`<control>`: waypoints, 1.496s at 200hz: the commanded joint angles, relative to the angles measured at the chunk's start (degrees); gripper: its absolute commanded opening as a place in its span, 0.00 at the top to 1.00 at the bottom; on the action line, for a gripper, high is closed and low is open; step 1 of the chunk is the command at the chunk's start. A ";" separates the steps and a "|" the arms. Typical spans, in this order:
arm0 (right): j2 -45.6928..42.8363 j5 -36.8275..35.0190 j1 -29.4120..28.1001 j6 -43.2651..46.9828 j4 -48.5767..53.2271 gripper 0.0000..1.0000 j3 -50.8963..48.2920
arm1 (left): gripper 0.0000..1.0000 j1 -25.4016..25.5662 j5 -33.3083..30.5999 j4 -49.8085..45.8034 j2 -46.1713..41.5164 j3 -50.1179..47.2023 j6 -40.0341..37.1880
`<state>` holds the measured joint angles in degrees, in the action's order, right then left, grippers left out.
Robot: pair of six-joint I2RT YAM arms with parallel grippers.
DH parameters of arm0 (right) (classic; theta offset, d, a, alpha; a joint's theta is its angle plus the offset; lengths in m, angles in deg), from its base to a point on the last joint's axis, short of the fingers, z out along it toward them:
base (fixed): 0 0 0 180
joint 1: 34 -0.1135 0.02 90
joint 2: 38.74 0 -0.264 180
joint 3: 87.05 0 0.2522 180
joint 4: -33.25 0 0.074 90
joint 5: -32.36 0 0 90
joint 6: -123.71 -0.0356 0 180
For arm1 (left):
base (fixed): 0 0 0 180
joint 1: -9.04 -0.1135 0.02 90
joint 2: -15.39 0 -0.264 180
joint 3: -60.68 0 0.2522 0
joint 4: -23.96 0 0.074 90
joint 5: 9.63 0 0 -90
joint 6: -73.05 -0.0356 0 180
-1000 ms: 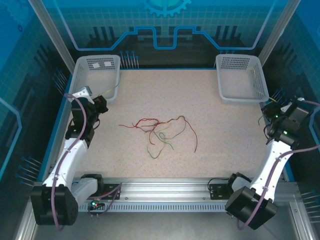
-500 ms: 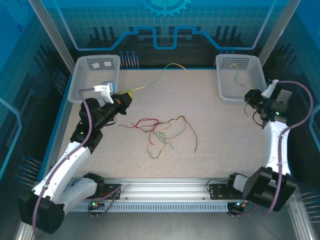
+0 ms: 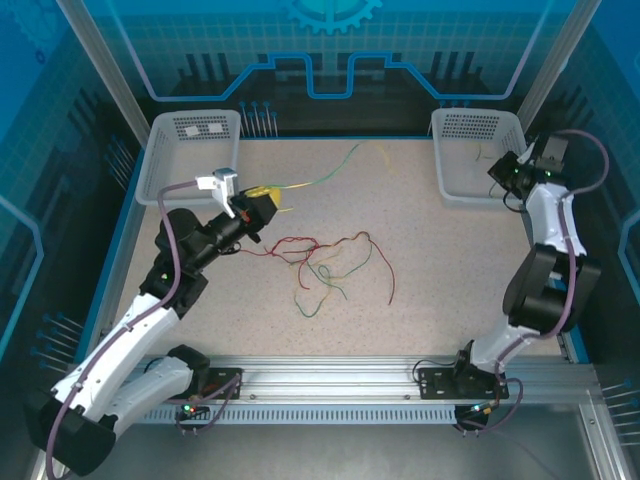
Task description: Untangle the cables
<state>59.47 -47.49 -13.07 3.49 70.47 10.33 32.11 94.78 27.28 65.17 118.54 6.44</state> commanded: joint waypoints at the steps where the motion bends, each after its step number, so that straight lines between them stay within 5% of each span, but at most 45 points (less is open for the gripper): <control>1: 7.51 -2.95 -0.64 -0.66 7.43 1.00 7.99 | 1.00 0.47 -0.14 1.81 -1.30 -1.92 -1.94; 33: 21.69 -7.18 -0.98 -1.90 22.04 1.00 26.13 | 1.00 0.63 -0.69 1.28 -0.81 -2.21 -2.43; 103: 40.84 -17.45 -4.17 -6.55 33.41 1.00 48.32 | 1.00 0.74 -0.88 1.20 1.30 -2.16 -2.57; 168: 47.42 -26.72 -7.01 -6.54 31.86 1.00 53.51 | 1.00 0.83 -1.54 1.23 2.00 -2.37 -2.93; 244: 53.05 -22.69 -7.83 -1.09 31.53 1.00 60.69 | 1.00 0.84 -1.80 2.21 3.58 -2.71 -2.83; 263: 51.18 -20.37 -8.17 1.25 32.14 0.88 61.37 | 1.00 0.83 -1.78 2.01 3.75 -2.44 -2.97; 286: 45.92 -22.02 -8.89 2.40 30.60 0.58 58.80 | 1.00 0.84 -1.85 2.04 3.75 -2.53 -3.09; 299: 43.20 -22.96 -9.07 2.66 30.13 0.55 57.98 | 1.00 0.83 -1.97 2.23 3.75 -2.69 -2.98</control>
<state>110.27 -70.09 -20.63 4.08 101.38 68.82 32.48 93.69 27.26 68.93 116.11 4.96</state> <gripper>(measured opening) 0.427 0.061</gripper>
